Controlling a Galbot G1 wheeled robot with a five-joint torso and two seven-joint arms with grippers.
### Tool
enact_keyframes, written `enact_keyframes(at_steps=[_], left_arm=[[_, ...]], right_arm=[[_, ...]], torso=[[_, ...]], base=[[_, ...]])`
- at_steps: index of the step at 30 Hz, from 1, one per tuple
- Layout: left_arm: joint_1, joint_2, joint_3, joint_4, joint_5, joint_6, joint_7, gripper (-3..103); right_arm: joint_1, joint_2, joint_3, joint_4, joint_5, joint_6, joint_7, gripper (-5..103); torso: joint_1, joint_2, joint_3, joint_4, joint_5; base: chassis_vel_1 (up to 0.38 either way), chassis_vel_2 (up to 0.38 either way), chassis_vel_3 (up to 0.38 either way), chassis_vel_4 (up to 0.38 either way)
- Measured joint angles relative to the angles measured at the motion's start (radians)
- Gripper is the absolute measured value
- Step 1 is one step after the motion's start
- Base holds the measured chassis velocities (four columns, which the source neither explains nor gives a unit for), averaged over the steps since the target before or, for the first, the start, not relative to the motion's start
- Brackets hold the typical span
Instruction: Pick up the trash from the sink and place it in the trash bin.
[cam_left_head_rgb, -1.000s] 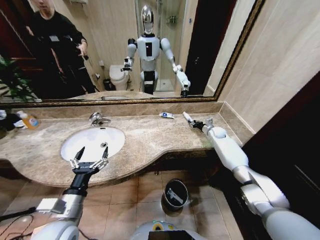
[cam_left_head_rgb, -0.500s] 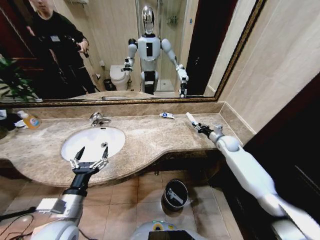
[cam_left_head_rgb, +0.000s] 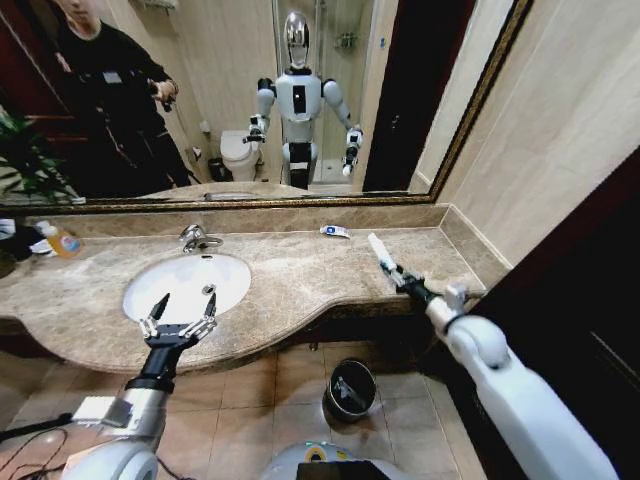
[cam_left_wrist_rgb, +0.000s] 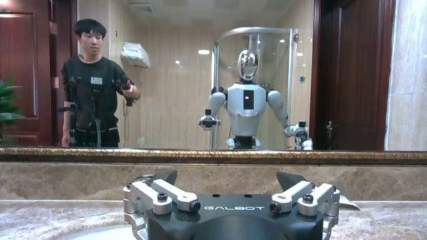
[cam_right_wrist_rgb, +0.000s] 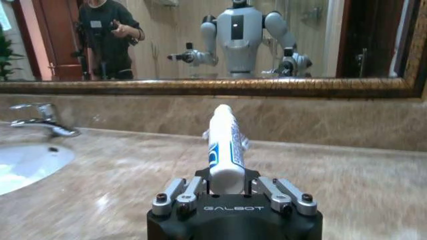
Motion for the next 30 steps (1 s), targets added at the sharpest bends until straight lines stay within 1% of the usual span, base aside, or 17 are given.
enact_keyframes(at_steps=[1,3,5,6,9,10,12,13,14,16,18,19,20,21,24,27,30], left_arm=[[0.0,0.0,0.0,0.0,0.0,0.0,0.0,100],[0.0,0.0,0.0,0.0,0.0,0.0,0.0,100],[0.0,0.0,0.0,0.0,0.0,0.0,0.0,100],[0.0,0.0,0.0,0.0,0.0,0.0,0.0,100],[0.0,0.0,0.0,0.0,0.0,0.0,0.0,100],[0.0,0.0,0.0,0.0,0.0,0.0,0.0,100],[0.0,0.0,0.0,0.0,0.0,0.0,0.0,100],[0.0,0.0,0.0,0.0,0.0,0.0,0.0,100],[0.0,0.0,0.0,0.0,0.0,0.0,0.0,100],[0.0,0.0,0.0,0.0,0.0,0.0,0.0,100],[0.0,0.0,0.0,0.0,0.0,0.0,0.0,100],[0.0,0.0,0.0,0.0,0.0,0.0,0.0,100],[0.0,0.0,0.0,0.0,0.0,0.0,0.0,100],[0.0,0.0,0.0,0.0,0.0,0.0,0.0,100],[0.0,0.0,0.0,0.0,0.0,0.0,0.0,100],[0.0,0.0,0.0,0.0,0.0,0.0,0.0,100],[0.0,0.0,0.0,0.0,0.0,0.0,0.0,100]], right_arm=[[0.0,0.0,0.0,0.0,0.0,0.0,0.0,30],[-0.058,0.033,0.009,0.031,-0.035,0.02,-0.016,30],[-0.137,0.083,0.015,0.069,-0.086,0.048,-0.031,30],[-0.137,0.083,0.015,0.069,-0.086,0.048,-0.031,30],[-0.262,0.143,0.016,0.106,-0.141,0.084,-0.061,30],[-0.262,0.143,0.016,0.106,-0.141,0.084,-0.061,30],[-0.328,0.184,0.011,0.11,-0.178,0.103,-0.08,30],[-0.359,0.211,0.002,0.097,-0.212,0.125,-0.092,30],[-0.359,0.211,0.002,0.097,-0.212,0.125,-0.092,30],[-0.39,0.271,-0.022,0.037,-0.295,0.173,-0.131,30],[-0.392,0.281,-0.028,0.023,-0.308,0.181,-0.136,30],[-0.392,0.3,-0.036,-0.002,-0.33,0.194,-0.141,30],[-0.383,0.343,-0.051,-0.065,-0.385,0.232,-0.146,30],[-0.383,0.343,-0.051,-0.065,-0.385,0.232,-0.146,30],[-0.346,0.408,-0.069,-0.213,-0.477,0.296,-0.157,30],[-0.322,0.426,-0.074,-0.285,-0.498,0.309,-0.157,30],[-0.26,0.435,-0.093,-0.41,-0.497,0.314,-0.127,30]], torso=[[0.0,0.0,0.0,0.0,0.0],[0.0,0.0,0.0,0.0003,-0.0001],[0.0,0.0,0.0,0.0005,-0.0001],[0.0,0.0,0.0,0.0005,-0.0001],[0.0,0.0,0.0,0.0004,-0.0001],[0.0,0.0,0.0,0.0004,-0.0001],[0.0,0.0,0.0,0.0003,-0.0003],[0.0,0.0,0.0,0.0003,-0.0002],[0.0,0.0,0.0,0.0003,-0.0002],[0.0,0.0,0.0,0.0004,-0.0002],[0.0,0.0,0.0,0.0003,-0.0001],[0.0,0.0,0.0,0.0003,0.0],[0.0,0.0,0.0,0.0004,-0.0001],[0.0,0.0,0.0,0.0004,-0.0001],[0.0,0.0,0.0,0.0003,-0.0001],[0.0,0.0,0.0,0.0004,0.0],[0.0,0.0,0.0,0.0003,-0.0002]], base=[[0.0,0.0,0.0,0.0],[0.0,0.0,0.0,0.0],[0.0,0.0,0.0,0.0],[0.0,0.0,0.0,0.0],[0.0,0.0,0.0,0.0],[0.0,0.0,0.0,0.0],[0.0,0.0,0.0,0.0],[0.0,0.0,0.0,0.0],[0.0,0.0,0.0,0.0],[0.0,0.0,0.0,0.0],[0.0,0.0,0.0,0.0],[0.0,0.0,0.0,0.0],[0.0,0.0,0.0,0.0],[0.0,0.0,0.0,0.0],[0.0,0.0,0.0,0.0],[0.0,0.0,0.0,0.0],[0.0,0.0,0.0,0.0]])
